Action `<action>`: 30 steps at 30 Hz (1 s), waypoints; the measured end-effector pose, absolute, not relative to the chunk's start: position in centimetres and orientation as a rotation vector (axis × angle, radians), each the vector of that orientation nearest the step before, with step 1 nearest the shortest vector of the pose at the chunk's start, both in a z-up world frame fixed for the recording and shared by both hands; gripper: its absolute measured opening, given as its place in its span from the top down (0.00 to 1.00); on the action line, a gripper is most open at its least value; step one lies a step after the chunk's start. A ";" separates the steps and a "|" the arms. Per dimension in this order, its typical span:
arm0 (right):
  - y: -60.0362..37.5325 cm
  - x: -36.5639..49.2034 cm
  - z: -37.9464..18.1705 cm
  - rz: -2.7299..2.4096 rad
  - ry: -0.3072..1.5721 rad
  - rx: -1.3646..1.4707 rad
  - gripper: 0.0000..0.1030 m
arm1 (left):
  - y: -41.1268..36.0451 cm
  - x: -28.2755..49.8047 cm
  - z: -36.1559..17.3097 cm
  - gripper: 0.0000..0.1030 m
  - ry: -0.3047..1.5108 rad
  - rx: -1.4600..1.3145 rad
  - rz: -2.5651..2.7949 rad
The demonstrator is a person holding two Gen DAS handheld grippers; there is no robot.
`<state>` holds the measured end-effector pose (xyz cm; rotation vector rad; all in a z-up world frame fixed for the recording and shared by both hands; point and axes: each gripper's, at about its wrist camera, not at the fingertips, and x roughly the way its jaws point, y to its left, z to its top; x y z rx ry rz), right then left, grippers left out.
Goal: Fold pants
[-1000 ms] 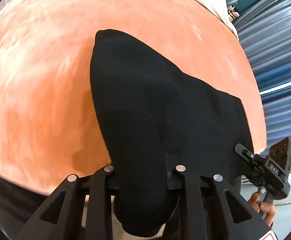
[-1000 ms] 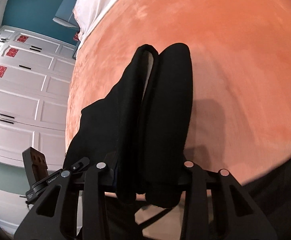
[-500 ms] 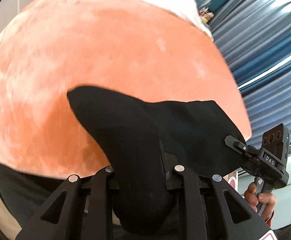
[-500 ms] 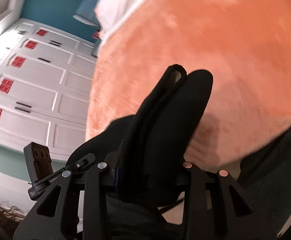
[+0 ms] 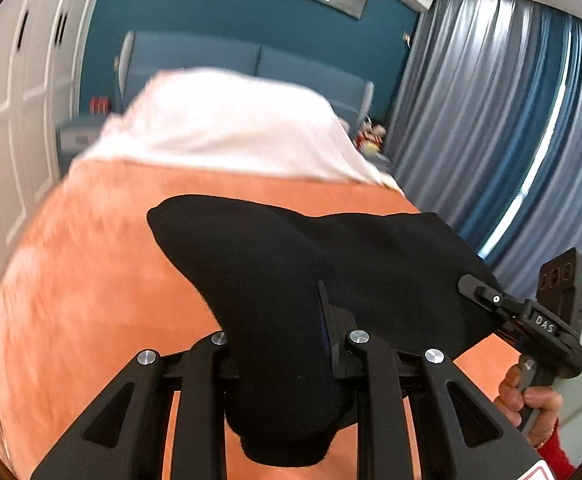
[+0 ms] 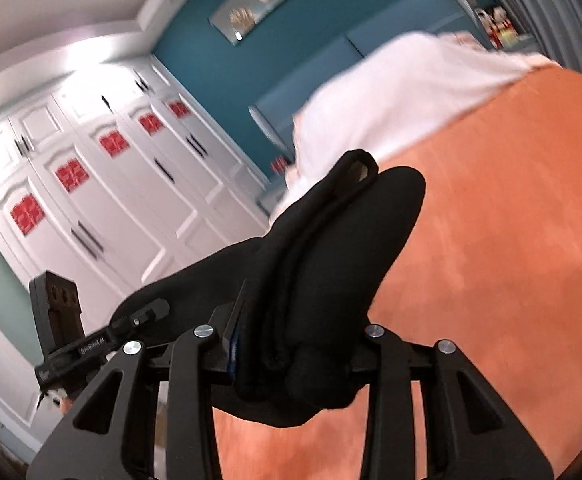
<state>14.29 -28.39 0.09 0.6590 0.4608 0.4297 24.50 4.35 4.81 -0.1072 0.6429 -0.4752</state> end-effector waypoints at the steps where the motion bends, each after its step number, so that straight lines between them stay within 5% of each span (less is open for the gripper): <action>1: -28.5 15.6 0.2 0.418 0.445 0.652 0.68 | 4.1 26.3 4.7 0.82 0.622 -0.103 -0.468; 7: -29.8 29.1 -4.2 0.397 0.405 0.657 0.67 | 2.9 38.5 -0.7 0.80 0.571 -0.080 -0.423; 15: -30.5 41.6 -23.0 0.253 0.711 0.704 0.62 | 2.7 49.8 -22.9 0.76 0.976 -0.107 -0.362; 16: -30.3 42.3 -26.0 0.224 0.801 0.708 0.43 | 3.1 49.8 -26.1 0.59 1.031 -0.105 -0.337; 17: -30.6 42.1 -28.6 0.206 0.841 0.724 0.42 | 3.8 49.0 -26.6 0.39 0.988 -0.126 -0.315; 22: -33.2 38.3 -25.4 0.144 0.746 0.706 0.34 | 8.4 45.2 -22.4 0.35 0.902 -0.208 -0.271; 24: -33.7 36.8 -20.5 0.146 0.620 0.598 0.41 | 9.1 44.4 -18.8 0.35 0.822 -0.177 -0.246; 28: -31.2 40.3 -14.9 0.258 0.600 0.489 0.76 | 6.8 47.1 -14.4 0.31 0.789 -0.152 -0.234; 30: -28.1 44.2 -14.9 0.282 0.655 0.429 0.79 | 4.1 50.0 -15.4 0.27 0.835 -0.106 -0.218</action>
